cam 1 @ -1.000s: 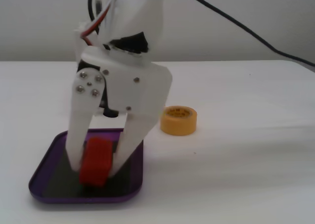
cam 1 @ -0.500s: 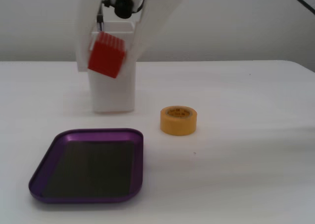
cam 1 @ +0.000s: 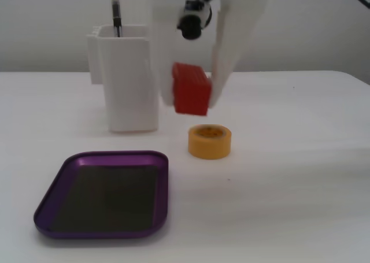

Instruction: Remove the cube from the box.

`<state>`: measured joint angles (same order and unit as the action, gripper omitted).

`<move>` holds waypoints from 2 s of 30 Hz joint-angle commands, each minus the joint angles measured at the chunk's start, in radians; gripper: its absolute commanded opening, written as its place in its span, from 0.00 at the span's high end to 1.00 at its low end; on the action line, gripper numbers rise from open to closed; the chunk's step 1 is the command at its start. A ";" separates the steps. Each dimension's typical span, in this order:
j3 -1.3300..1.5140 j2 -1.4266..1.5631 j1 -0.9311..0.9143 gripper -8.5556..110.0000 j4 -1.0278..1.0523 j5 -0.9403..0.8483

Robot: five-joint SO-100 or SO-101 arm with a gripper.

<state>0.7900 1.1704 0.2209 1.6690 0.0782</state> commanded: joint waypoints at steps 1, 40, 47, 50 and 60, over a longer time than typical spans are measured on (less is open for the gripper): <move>0.060 0.086 0.014 0.93 -0.037 0.008; 1.031 0.472 0.040 0.93 -0.908 0.048; 1.042 0.459 0.038 0.93 -0.923 0.038; 1.045 0.459 0.038 0.92 -0.923 0.038; 1.072 0.472 0.038 0.80 -0.910 0.037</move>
<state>1.8684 1.5677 0.2623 0.7532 0.1227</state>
